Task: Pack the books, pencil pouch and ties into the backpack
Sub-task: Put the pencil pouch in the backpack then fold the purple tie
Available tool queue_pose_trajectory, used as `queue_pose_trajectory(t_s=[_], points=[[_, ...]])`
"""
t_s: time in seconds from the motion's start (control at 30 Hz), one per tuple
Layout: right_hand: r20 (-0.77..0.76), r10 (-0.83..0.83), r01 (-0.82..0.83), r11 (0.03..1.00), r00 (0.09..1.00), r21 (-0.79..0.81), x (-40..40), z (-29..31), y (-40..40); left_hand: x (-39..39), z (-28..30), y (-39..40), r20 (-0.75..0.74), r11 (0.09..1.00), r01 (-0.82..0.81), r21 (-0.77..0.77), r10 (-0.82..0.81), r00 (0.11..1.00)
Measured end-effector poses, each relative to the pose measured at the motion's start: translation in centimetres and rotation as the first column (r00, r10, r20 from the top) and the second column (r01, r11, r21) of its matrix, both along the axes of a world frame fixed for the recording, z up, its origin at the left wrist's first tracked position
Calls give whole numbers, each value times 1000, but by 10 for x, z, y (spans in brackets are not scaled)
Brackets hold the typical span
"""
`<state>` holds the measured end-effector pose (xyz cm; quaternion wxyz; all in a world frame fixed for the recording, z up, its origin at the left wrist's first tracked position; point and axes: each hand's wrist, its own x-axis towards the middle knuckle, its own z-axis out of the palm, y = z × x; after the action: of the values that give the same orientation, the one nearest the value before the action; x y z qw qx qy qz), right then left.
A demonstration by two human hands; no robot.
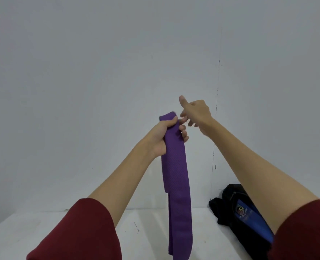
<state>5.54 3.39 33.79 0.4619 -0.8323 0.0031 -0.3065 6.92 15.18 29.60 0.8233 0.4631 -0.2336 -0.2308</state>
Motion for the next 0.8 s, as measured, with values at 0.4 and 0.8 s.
queue_pose_trajectory(t_s=[0.4,0.8], points=[[-103,652,-554,707,751,439,-24,-92,20,21,-7,18,-265,971,-194,-143,152,952],[-86,590,-534,775,803,338,-24,-59,24,28,-61,80,557,548,-553,627,180,811]])
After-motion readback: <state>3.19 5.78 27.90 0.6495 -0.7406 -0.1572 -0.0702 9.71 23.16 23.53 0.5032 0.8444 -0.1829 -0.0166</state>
